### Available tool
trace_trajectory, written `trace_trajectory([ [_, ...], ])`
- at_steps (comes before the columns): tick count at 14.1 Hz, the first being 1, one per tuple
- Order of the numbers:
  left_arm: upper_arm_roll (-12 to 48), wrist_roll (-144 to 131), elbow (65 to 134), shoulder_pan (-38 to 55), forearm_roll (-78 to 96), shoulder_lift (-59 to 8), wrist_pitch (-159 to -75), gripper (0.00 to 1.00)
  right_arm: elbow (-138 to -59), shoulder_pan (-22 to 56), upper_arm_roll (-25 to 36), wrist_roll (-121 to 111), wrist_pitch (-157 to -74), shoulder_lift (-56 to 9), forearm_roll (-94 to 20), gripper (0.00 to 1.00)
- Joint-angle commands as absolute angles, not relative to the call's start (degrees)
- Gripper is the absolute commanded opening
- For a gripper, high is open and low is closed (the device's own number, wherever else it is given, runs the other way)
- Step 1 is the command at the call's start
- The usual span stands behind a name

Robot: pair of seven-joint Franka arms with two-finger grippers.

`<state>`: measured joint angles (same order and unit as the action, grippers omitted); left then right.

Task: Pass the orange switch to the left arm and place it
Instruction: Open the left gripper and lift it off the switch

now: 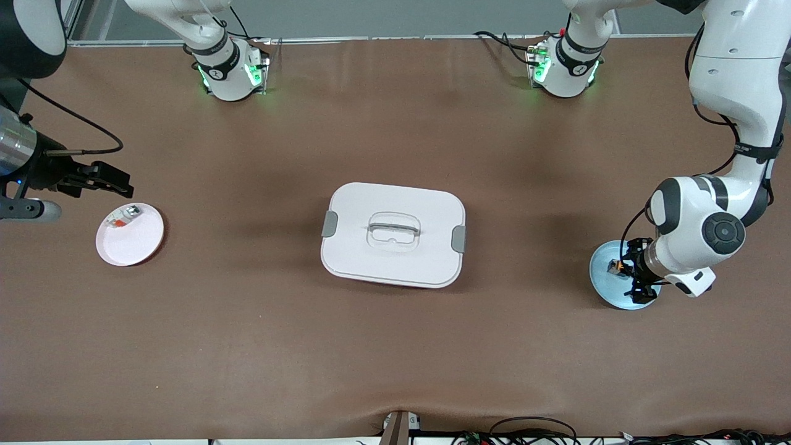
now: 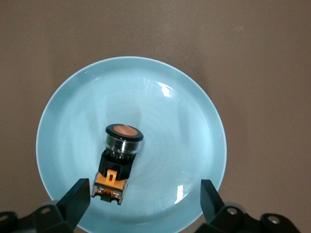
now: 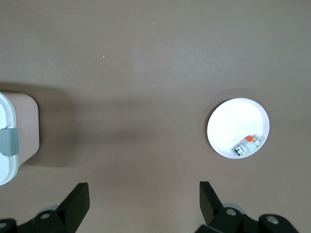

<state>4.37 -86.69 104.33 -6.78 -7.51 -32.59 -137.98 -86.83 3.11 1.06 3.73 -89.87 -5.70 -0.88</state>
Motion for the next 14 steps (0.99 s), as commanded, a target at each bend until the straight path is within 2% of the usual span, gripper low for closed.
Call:
trace_trajectory([
  [1, 4.4, -87.6, 103.4, -5.3, -9.1, -31.6, -134.7, 1.0, -92.2, 2.3, 0.1, 3.0, -92.5, -1.0, 0.5, 1.0],
  [4, 4.6, -82.7, 104.7, -4.7, -9.8, -29.3, -134.5, 1.0, -92.1, 2.2, 0.0, 3.0, -92.8, -0.7, 0.4, 1.0],
  [14, 4.0, -22.3, 110.8, -1.2, -1.2, -22.6, -135.1, 1.0, -91.5, 2.6, -0.2, 3.0, -94.3, 0.4, 0.5, 1.0],
])
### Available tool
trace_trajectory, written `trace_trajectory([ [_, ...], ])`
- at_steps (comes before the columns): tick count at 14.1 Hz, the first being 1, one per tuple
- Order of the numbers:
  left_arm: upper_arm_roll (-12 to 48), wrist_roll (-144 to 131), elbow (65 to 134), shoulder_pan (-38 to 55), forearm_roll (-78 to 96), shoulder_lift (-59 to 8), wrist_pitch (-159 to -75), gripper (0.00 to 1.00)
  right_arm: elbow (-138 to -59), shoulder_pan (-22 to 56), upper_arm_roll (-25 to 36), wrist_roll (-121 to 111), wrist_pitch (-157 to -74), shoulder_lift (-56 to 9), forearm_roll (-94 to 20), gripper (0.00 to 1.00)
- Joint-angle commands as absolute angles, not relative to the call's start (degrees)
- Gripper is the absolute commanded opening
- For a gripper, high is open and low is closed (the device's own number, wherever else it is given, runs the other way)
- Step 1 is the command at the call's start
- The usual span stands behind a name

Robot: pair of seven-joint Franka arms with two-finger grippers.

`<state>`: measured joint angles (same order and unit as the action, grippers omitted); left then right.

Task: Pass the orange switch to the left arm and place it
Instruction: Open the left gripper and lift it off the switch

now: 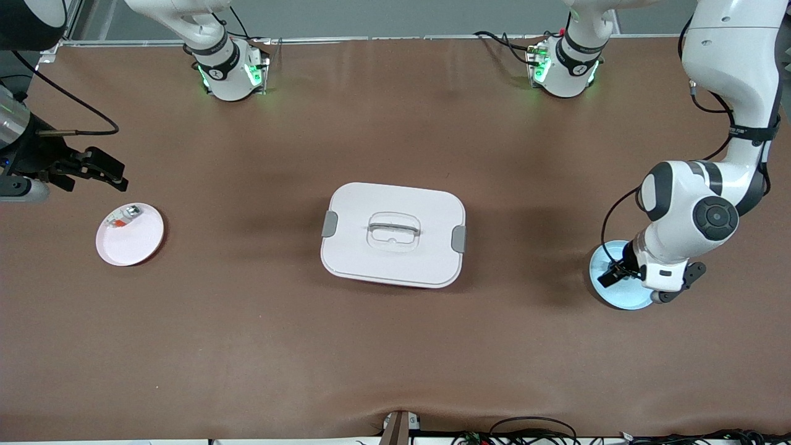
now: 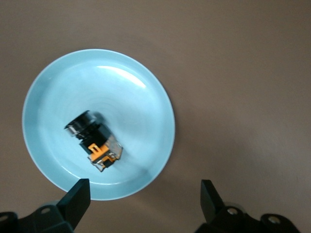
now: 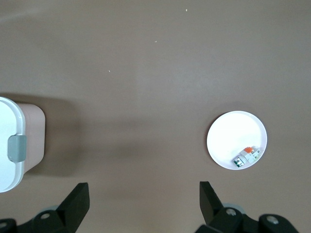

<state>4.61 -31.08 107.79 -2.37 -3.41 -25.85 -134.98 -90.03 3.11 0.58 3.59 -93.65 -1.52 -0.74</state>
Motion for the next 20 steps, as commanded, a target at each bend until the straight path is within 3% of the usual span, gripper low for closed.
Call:
trace_trajectory([
  [1, 4.0, -17.3, 111.1, -1.1, -0.2, -22.1, -135.1, 1.0, -91.5, 2.5, -0.2, 2.9, -94.5, 0.4, 0.5, 1.0],
  [7, 4.0, -7.9, 110.7, -1.5, 0.5, -17.7, -134.9, 1.0, -91.4, 2.5, -0.2, 1.7, -94.7, 0.4, 1.1, 1.0],
  [13, 4.0, -7.9, 107.7, -2.2, 0.2, -10.6, -129.0, 1.0, -91.3, 2.5, -0.3, 1.4, -94.5, 0.5, 1.1, 1.0],
  [20, 4.0, -7.3, 97.6, -2.6, 0.1, -5.5, -112.4, 1.0, -90.1, 2.6, -0.4, 1.6, -93.3, 0.4, 0.3, 1.0],
])
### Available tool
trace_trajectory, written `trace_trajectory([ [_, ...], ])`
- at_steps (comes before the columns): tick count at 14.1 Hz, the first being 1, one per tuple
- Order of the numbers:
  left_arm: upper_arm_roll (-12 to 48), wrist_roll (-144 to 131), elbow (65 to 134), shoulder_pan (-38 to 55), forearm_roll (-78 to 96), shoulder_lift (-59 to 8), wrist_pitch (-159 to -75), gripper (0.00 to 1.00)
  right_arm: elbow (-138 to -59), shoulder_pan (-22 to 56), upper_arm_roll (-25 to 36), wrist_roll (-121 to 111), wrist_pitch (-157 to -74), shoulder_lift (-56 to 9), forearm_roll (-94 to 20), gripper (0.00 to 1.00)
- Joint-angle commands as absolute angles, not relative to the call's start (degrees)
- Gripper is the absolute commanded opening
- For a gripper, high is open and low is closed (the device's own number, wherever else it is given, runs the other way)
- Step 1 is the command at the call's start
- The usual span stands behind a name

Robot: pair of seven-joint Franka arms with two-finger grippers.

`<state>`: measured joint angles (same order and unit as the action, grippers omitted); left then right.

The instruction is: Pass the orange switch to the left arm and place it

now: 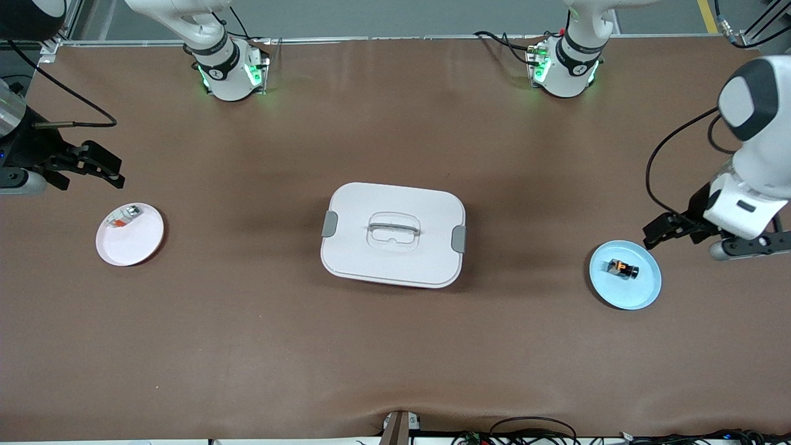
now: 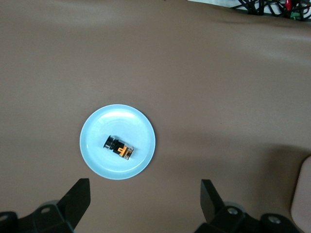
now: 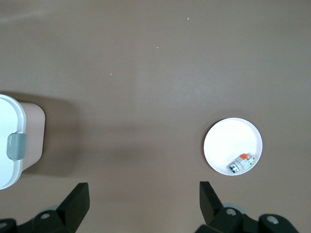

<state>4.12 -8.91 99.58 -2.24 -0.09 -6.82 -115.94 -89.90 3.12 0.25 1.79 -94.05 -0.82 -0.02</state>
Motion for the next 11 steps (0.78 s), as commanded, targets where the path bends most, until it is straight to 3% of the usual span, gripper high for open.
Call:
trace_trajectory([
  [1, 4.0, -7.3, 97.6, -2.6, 0.1, -4.1, -111.7, 1.0, -90.1, 2.7, -0.4, 1.5, -92.7, 0.4, 0.3, 1.0],
  [11, 4.7, -7.2, 97.5, -2.4, 0.1, 0.7, -104.2, 1.0, -89.9, 2.6, -0.5, 1.7, -90.9, 1.2, -0.7, 1.0],
])
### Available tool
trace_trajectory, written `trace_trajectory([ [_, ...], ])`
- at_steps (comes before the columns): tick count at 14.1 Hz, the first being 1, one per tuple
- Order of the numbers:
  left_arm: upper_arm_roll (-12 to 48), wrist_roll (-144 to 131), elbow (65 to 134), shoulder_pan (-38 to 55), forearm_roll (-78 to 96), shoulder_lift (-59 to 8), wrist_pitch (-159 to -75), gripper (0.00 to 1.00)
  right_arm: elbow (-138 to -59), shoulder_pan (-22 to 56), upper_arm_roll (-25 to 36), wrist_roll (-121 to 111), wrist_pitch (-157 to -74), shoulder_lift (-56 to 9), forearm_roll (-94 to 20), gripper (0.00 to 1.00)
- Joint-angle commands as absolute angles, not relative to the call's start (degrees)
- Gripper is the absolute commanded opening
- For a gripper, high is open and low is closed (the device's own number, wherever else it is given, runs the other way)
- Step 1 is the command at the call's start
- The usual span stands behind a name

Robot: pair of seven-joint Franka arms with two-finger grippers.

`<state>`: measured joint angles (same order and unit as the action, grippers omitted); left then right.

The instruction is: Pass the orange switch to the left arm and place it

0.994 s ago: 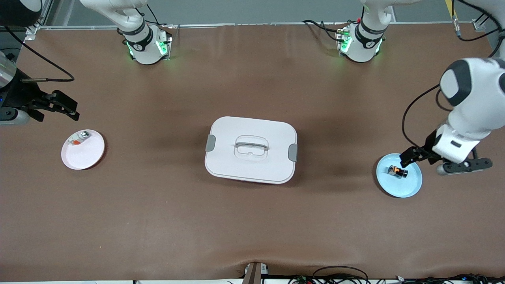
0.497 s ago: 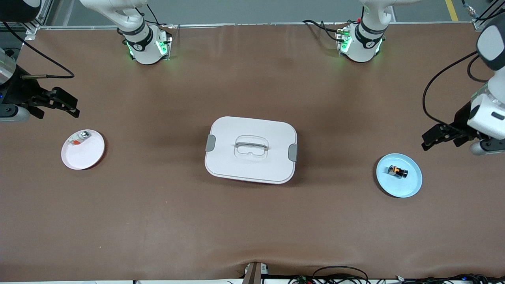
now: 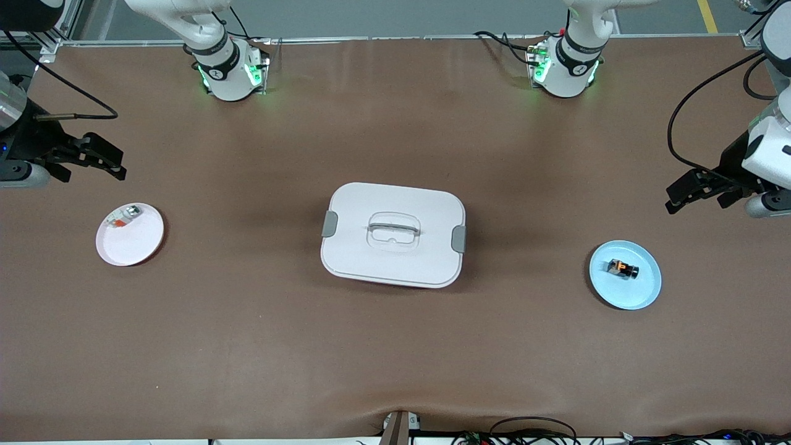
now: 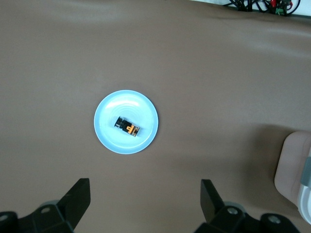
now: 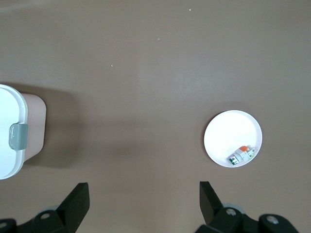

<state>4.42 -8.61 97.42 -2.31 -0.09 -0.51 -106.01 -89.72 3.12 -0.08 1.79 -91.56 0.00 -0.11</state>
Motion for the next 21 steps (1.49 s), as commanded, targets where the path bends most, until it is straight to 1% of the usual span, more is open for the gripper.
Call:
trace_trajectory([
  [1, 4.7, -7.2, 97.5, -2.3, 0.1, 1.0, -104.0, 1.0, -90.0, 2.5, -0.5, 1.8, -90.8, 1.3, -1.1, 1.0],
  [5, 5.4, -7.2, 97.4, -2.2, 0.1, 1.5, -103.9, 1.0, -89.9, 2.3, -0.5, 2.1, -89.9, 1.3, -1.2, 1.0],
  [7, 5.4, -7.7, 95.8, -2.2, 0.2, 1.3, -103.7, 1.0, -89.3, 2.1, -0.5, 2.0, -89.9, 1.3, -1.2, 1.0],
  [10, 5.4, -8.1, 95.2, -2.2, -0.2, 0.5, -100.9, 1.0, -88.2, 2.4, -0.2, 2.2, -89.9, 1.3, -1.1, 1.0],
  [21, 4.9, -7.6, 94.5, -2.5, -0.2, -0.2, -100.8, 1.0, -88.0, 3.1, -0.4, 4.2, -90.0, 1.3, -1.2, 1.0],
])
